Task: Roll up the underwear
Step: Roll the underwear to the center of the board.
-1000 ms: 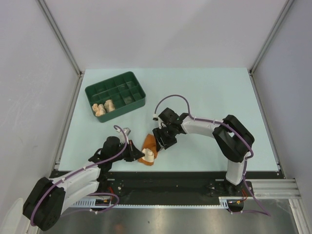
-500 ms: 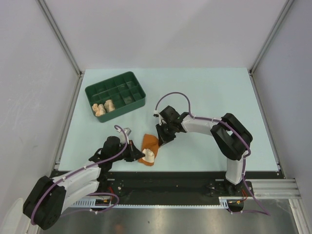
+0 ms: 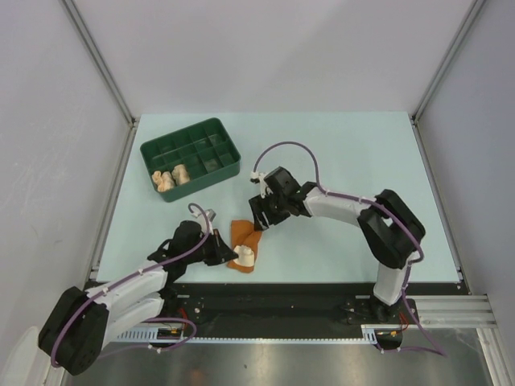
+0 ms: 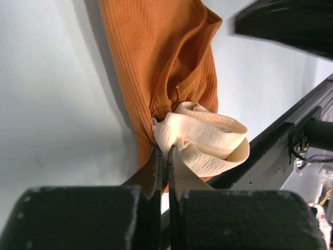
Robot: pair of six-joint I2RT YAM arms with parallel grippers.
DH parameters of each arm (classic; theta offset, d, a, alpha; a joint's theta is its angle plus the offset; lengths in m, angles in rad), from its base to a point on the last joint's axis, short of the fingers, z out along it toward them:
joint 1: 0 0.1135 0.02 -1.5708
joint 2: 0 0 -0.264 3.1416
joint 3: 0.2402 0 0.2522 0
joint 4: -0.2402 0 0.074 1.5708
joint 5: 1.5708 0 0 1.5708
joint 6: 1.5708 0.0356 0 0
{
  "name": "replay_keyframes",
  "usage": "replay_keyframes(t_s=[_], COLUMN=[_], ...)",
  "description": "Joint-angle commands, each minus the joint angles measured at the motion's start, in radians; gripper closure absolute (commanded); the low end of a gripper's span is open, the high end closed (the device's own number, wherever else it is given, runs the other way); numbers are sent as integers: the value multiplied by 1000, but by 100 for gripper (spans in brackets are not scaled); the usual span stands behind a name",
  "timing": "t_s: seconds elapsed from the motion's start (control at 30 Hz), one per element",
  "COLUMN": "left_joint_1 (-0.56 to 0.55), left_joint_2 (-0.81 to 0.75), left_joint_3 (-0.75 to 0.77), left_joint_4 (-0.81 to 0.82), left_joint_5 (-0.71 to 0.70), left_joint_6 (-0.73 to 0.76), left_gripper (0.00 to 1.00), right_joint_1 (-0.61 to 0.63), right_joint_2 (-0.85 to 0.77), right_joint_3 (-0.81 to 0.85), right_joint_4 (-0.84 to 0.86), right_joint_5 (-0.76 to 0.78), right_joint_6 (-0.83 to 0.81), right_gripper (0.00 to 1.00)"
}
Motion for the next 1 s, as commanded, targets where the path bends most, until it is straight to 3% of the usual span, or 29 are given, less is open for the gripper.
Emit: replay_keyframes(t_s=[0.0, 0.23, 0.43, 0.97], left_joint_1=[-8, -6, 11, 63], left_joint_2=[45, 48, 43, 50], left_joint_3=[6, 3, 2, 2], left_joint_4=[-218, -233, -264, -261], left_joint_5=[-65, -60, -42, 12], left_joint_6=[-72, -137, -124, -94], left_gripper=[100, 100, 100, 100], right_joint_1=[43, 230, 382, 453], right_joint_2=[-218, -388, -358, -155], right_joint_3=[34, -106, -173, -189], right_joint_4=[-7, 124, 206, 305], right_joint_5=[122, 120, 120, 125], right_joint_6=[-183, -272, -291, -348], right_gripper=[31, 28, 28, 30])
